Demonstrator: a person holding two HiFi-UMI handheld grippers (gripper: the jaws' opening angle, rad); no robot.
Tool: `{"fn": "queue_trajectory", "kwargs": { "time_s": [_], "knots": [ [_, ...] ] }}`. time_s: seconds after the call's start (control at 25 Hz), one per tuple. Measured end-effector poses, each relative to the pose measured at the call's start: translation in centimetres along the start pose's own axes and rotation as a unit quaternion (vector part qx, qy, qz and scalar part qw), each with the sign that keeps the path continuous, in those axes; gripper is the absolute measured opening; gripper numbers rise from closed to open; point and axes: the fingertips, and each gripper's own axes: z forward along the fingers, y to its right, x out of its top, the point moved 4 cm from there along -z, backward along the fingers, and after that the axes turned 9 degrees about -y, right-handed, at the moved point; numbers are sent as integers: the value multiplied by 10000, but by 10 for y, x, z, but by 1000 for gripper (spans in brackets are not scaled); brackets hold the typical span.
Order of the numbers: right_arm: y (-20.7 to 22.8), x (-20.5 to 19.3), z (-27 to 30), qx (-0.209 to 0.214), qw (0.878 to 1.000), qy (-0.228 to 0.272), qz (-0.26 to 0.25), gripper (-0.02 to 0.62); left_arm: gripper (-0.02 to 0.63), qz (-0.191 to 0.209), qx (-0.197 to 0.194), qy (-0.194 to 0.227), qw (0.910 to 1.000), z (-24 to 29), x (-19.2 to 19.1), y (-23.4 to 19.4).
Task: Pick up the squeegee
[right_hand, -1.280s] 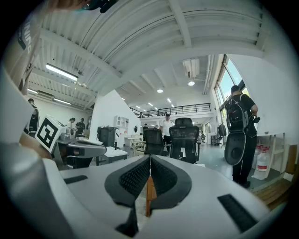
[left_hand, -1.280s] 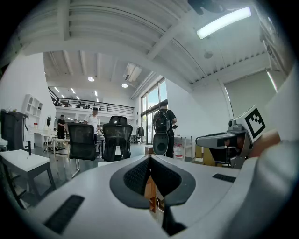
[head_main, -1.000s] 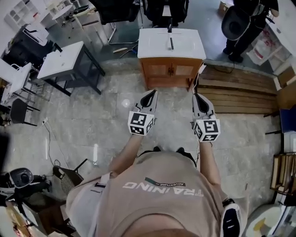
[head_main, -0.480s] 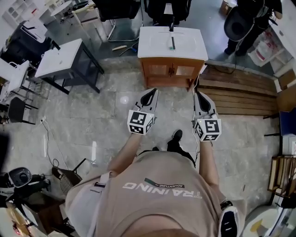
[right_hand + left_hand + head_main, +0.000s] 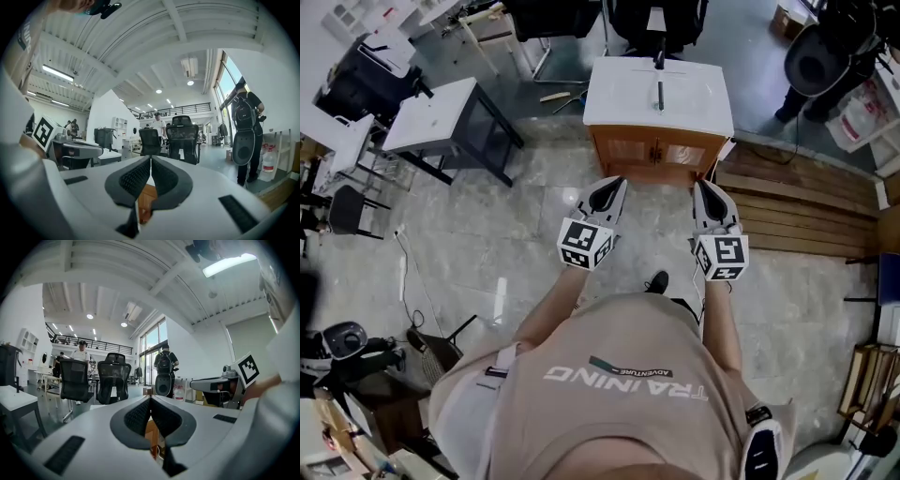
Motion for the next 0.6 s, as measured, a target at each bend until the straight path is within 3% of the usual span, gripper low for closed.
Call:
{"fn": "queue_trajectory", "kwargs": {
  "time_s": [0.6],
  "knots": [
    [90,-19,68,451,9986,-244,129,34,11,-86,283,-337,9990,109,1,-8]
  ]
}}
